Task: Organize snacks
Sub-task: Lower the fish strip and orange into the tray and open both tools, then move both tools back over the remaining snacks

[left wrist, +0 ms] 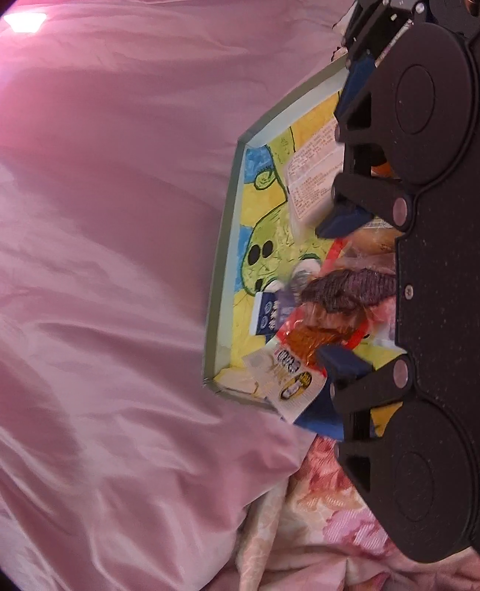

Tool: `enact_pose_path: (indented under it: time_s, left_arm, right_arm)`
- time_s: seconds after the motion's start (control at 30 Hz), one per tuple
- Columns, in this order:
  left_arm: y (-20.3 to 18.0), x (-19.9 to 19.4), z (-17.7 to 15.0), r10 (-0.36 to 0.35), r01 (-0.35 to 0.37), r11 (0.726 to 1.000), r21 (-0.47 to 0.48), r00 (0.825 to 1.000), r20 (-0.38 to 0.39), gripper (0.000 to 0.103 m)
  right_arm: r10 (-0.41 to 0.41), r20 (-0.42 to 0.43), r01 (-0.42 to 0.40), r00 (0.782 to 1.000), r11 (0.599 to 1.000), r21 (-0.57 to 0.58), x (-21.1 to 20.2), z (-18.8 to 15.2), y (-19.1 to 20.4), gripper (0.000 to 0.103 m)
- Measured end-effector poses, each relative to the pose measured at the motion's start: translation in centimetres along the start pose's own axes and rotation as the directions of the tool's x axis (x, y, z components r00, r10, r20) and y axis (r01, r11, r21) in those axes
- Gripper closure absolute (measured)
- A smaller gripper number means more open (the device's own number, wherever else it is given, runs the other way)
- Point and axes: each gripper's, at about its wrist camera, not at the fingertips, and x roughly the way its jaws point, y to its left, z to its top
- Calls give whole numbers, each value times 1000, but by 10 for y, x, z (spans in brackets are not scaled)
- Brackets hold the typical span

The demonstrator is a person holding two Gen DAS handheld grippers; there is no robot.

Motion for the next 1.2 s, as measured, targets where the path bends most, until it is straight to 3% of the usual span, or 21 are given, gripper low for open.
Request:
enact_pose_path:
  time_s: [0.17, 0.27, 0.37, 0.6, 1.03, 1.2]
  left_arm:
    - [-3, -27, 6, 14, -14, 1000, -4, 997, 72, 12]
    - [-8, -49, 8, 17, -16, 1000, -5, 992, 123, 6]
    - [-12, -73, 6, 17, -17, 1000, -2, 985, 173, 1]
    - [-17, -127, -14, 4, -2, 1000, -8, 970, 243, 1]
    - [-20, -188, -83, 0, 2, 1000, -6, 969, 248, 1]
    - [-18, -197, -111, 19, -17, 1000, -8, 974, 227, 1]
  right_arm:
    - [-13, 46, 12, 999, 1000, 15, -18, 6, -5, 37]
    - [-27, 82, 25, 996, 999, 29, -35, 12, -6, 26]
    - [-36, 132, 32, 991, 999, 33, -57, 17, -6, 18]
    - [-53, 225, 47, 973, 998, 31, -115, 20, -1, 2]
    - [-57, 306, 58, 950, 998, 4, -206, -23, 27, 0]
    - [-68, 293, 67, 954, 998, 14, -226, -49, 35, 0]
